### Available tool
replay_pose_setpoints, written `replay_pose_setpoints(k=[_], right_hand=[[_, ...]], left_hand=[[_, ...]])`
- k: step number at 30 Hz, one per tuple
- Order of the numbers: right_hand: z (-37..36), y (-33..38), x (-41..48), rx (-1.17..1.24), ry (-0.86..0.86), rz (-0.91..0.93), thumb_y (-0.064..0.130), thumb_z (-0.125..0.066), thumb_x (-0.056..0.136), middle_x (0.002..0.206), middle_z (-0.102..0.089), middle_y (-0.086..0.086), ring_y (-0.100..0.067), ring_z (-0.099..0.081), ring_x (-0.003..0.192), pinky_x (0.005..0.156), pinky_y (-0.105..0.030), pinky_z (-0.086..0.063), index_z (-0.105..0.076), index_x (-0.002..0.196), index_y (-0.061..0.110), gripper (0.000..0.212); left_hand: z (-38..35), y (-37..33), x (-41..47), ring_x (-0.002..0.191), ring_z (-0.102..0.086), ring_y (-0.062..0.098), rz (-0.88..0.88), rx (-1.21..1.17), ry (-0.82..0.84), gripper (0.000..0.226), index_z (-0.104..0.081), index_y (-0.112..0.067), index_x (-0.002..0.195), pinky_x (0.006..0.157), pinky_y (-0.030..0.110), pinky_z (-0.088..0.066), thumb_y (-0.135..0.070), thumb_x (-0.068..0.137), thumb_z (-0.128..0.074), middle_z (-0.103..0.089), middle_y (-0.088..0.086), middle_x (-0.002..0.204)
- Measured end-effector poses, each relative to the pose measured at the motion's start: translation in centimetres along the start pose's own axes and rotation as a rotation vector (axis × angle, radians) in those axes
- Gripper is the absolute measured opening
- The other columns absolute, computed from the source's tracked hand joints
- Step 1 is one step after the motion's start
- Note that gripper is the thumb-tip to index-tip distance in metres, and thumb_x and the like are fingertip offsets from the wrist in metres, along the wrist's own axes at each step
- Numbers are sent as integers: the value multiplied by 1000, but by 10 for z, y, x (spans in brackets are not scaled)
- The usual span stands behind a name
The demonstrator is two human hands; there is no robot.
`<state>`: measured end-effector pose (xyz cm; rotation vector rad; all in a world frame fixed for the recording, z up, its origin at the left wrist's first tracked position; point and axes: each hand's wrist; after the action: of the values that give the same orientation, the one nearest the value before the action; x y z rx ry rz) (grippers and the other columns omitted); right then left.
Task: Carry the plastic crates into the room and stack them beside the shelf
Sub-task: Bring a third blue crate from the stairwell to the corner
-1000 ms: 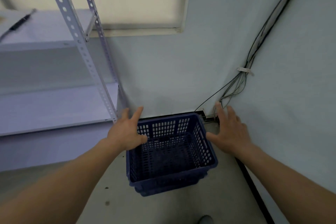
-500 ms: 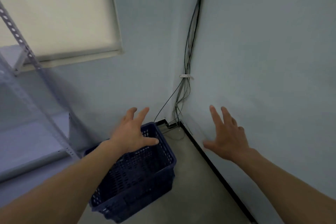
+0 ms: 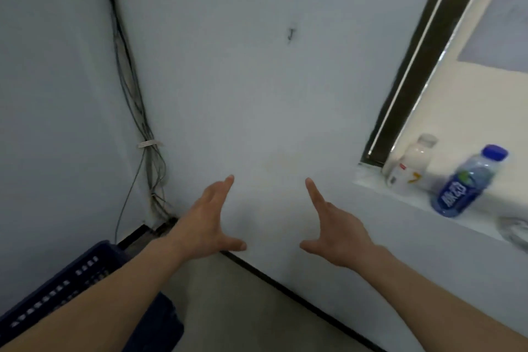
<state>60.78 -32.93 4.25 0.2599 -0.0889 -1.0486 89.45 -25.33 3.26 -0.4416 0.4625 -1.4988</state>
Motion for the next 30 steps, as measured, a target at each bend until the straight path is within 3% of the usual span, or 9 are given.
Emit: replay_pose_setpoints(k=[8, 13, 16, 19, 22, 25, 30], right_hand=[[19, -105, -128, 10, -98, -483, 65, -70, 81, 140, -57, -2, -23, -62, 119, 92, -39, -54, 30, 154, 50, 125], [-1, -147, -242, 50, -191, -782, 71, -60, 85, 141, -56, -4, -23, -58, 126, 92, -40, -53, 16, 161, 42, 112], [-13, -159, -314, 84, -247, -953, 69, -59, 89, 150, -50, -5, -25, -53, 131, 96, -41, -49, 9, 164, 36, 107], [-22, -164, -387, 130, -311, -1092, 63, -62, 91, 155, -46, -4, -25, -52, 133, 87, -34, -43, 2, 166, 31, 104], [-31, -171, -459, 110, -349, -1217, 65, -61, 89, 158, -45, -2, -23, -56, 130, 91, -37, -50, 3, 166, 34, 105], [-40, -182, -524, 112, -376, -1337, 67, -61, 88, 154, -47, -1, -22, -59, 124, 86, -39, -53, 4, 164, 37, 104], [-48, -215, -627, 133, -420, -1499, 71, -63, 85, 158, -44, 2, -20, -56, 130, 89, -39, -54, 4, 165, 37, 110]], left_hand=[[-76, -111, 65, 152, -20, 19, -312, 65, 237, 138, 2, -41, 158, 119, 37, -31, -65, 56, -87, 1, -7, 167], [-142, -185, 70, 150, -25, 22, -509, 74, 417, 135, -5, -42, 158, 118, 37, -32, -66, 54, -87, -1, -4, 167], [-182, -234, 57, 151, -23, 22, -609, 85, 519, 133, -5, -44, 157, 119, 38, -30, -65, 55, -87, 0, -5, 167], [-221, -287, 35, 151, -23, 22, -721, 84, 590, 132, -7, -43, 158, 120, 37, -30, -62, 56, -89, -1, -4, 167], [-257, -341, 7, 150, -24, 22, -812, 79, 660, 132, -9, -43, 158, 119, 39, -31, -60, 56, -90, -2, -4, 167], [-293, -396, -25, 149, -27, 23, -901, 99, 705, 131, -9, -42, 158, 118, 39, -33, -59, 57, -90, -2, -4, 167], [-349, -493, -82, 150, -26, 22, -1002, 117, 777, 130, -8, -40, 158, 119, 39, -32, -55, 60, -91, 0, -6, 167]])
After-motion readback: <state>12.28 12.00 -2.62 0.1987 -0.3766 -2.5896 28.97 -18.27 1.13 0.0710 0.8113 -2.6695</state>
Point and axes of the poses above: each hand's wrist, its own x-axis towards the middle knuckle, its own z-axis out of the back of the hand, y = z × x
